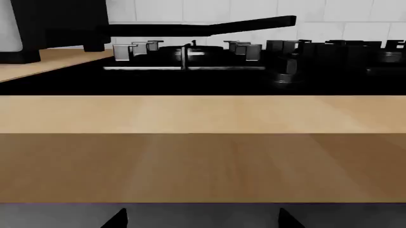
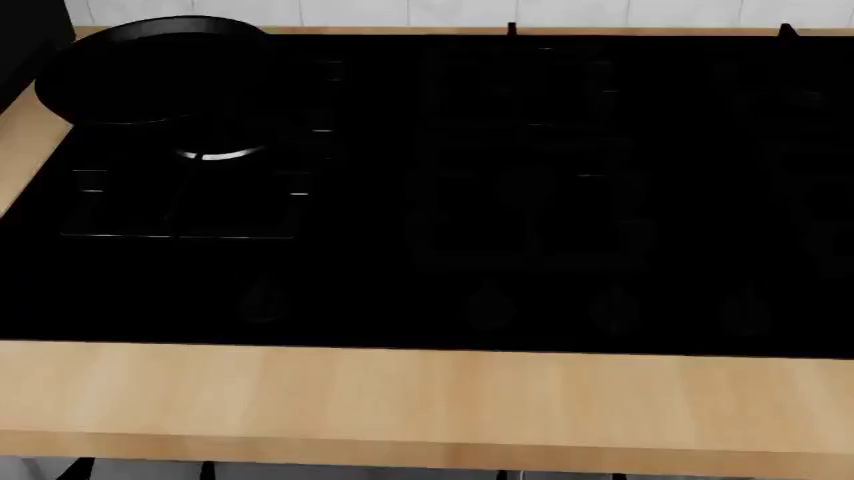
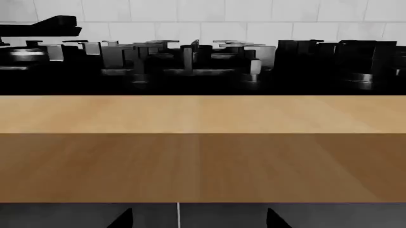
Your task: Pick the artichoke from the plate and place it in the pan.
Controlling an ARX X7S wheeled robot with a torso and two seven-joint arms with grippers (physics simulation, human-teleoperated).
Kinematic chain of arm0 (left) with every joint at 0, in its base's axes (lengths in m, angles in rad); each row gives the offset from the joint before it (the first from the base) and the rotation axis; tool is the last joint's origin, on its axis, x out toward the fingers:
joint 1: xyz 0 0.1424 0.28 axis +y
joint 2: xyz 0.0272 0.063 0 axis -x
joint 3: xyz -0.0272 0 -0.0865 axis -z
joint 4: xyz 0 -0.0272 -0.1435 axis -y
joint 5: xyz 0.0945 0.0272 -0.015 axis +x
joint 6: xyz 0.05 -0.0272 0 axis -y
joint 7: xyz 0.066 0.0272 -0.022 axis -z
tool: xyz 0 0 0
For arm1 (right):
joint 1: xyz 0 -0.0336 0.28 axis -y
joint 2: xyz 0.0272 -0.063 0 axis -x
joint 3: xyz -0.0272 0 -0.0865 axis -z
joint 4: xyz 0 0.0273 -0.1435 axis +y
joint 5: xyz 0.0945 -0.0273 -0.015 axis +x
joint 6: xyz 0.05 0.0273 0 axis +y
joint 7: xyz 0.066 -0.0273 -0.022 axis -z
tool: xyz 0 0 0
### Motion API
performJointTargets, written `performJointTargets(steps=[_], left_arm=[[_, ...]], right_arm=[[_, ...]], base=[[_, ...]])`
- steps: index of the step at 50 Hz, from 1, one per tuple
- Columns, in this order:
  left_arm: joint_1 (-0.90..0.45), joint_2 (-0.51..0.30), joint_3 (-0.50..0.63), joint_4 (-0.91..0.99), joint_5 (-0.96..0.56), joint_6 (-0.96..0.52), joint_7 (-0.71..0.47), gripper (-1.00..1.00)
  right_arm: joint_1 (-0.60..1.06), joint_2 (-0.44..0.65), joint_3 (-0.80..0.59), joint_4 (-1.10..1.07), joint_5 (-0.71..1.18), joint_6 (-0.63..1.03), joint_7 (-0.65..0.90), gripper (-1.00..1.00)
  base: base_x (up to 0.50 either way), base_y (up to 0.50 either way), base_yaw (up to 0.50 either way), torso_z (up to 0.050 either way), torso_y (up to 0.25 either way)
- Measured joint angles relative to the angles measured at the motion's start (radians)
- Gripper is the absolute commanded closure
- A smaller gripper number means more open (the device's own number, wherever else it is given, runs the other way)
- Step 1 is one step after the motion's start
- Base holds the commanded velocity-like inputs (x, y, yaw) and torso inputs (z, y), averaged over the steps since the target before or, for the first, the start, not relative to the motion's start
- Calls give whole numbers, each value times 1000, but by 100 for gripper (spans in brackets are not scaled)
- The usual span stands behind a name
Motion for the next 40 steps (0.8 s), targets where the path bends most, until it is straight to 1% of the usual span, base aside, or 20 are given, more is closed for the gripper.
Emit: performJointTargets(steps=[17,33,40], left_arm=[[0,-30,39,16,-29,-5,-38,-100],[-6,-59,72,23,-57,-11,-73,-100],[-6,-69,83,25,-71,-8,-82,-100]], right_arm=[[-3,33,-40,-6,33,3,43,-100],[1,59,-74,-9,63,13,73,-100],[0,68,-87,-12,73,15,85,-100]], base=[[0,0,0,0,0],[-200,0,0,0,0],[0,0,0,0,0]])
